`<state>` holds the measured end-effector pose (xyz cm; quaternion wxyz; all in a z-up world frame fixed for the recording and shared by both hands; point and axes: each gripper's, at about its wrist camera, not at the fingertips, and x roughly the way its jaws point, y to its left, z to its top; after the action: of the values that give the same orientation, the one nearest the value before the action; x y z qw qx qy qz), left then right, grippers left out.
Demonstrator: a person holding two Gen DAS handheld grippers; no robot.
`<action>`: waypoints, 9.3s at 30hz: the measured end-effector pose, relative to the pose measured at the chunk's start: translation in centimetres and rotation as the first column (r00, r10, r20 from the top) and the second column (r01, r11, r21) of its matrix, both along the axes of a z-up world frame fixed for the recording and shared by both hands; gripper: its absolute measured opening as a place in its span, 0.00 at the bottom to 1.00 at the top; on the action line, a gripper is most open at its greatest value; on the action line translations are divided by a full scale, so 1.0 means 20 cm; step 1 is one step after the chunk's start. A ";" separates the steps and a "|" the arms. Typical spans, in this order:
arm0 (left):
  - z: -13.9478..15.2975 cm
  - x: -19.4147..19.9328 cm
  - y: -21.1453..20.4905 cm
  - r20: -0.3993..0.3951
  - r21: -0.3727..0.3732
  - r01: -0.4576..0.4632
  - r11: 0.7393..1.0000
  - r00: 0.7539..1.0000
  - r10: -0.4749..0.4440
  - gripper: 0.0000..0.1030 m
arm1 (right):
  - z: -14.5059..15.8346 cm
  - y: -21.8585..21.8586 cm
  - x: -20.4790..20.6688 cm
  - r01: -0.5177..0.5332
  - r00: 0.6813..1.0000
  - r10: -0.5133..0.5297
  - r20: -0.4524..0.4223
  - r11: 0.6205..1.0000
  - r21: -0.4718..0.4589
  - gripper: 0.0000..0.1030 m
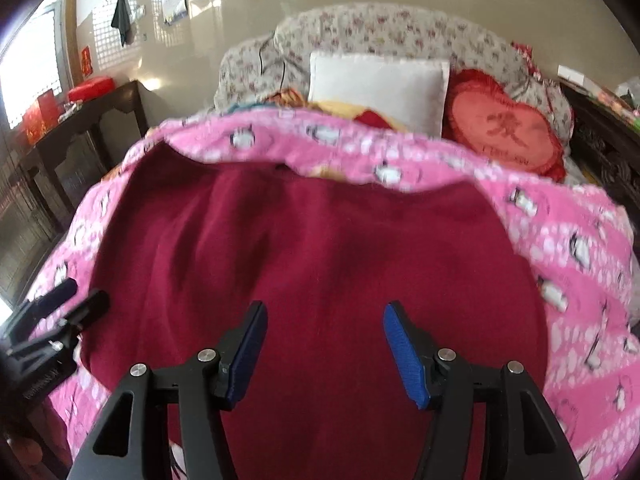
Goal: Fold small clothes
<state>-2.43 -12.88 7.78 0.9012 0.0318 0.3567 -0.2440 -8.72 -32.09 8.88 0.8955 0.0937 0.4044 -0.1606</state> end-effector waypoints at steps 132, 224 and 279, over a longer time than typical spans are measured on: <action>0.06 -0.09 -1.57 -0.160 0.391 0.558 0.732 0.824 -0.543 0.82 | -0.21 -0.23 -0.40 -0.260 0.946 0.134 0.294 0.858 0.444 0.35; -0.18 -0.04 -0.68 -0.363 -0.388 0.343 0.856 0.796 -0.484 0.85 | -0.11 -0.65 -0.42 -0.059 0.970 -0.042 0.241 0.916 0.397 0.84; -0.06 -0.41 0.05 -0.102 0.085 0.206 0.975 0.975 -0.197 0.65 | -0.12 0.51 -0.53 -0.241 0.970 0.243 -0.021 0.967 0.087 0.55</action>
<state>-10.57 -11.80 6.50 0.8516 0.0991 0.4045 -0.3184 -19.38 -21.89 6.50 0.8972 0.0785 0.4332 -0.0345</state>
